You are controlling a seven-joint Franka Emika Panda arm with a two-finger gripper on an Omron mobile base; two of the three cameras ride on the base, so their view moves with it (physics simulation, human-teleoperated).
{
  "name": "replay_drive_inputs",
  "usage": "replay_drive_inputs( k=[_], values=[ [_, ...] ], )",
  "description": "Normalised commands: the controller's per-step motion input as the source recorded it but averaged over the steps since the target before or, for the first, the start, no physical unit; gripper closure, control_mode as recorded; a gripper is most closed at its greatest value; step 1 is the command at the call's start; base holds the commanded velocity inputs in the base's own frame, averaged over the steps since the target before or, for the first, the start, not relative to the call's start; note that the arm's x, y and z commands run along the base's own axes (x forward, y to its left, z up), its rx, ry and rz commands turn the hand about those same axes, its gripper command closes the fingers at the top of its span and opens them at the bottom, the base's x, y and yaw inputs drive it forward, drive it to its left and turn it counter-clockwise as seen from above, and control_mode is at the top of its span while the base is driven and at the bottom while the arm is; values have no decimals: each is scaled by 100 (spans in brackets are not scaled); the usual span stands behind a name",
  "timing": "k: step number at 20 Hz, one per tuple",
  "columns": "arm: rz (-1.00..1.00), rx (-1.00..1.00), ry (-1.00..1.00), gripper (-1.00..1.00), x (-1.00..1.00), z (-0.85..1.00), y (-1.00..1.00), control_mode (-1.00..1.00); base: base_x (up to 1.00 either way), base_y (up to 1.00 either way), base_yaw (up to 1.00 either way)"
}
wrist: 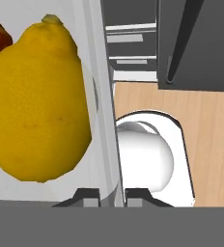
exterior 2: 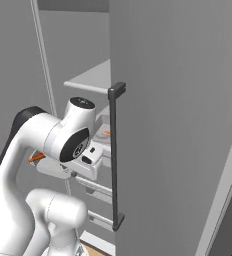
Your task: Take the meat container that has the shrimp and place it on the second highest rack of the freezer. Then take the vegetable container that has the carrot and lemon and place it on the highest rack of the freezer.
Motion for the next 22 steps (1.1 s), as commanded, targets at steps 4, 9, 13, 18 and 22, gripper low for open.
replay_drive_inputs(
  k=[4,9,13,18,22],
  values=[
    [0,0,0,100,0,0,0,100,-25,-1,0],
    [0,0,0,100,0,0,0,100,-36,-2,1],
    [0,0,0,100,0,0,0,100,-11,-1,0],
    [0,0,0,100,0,0,0,100,0,0,0],
    [0,0,0,100,0,0,0,100,0,0,0]
  ],
)
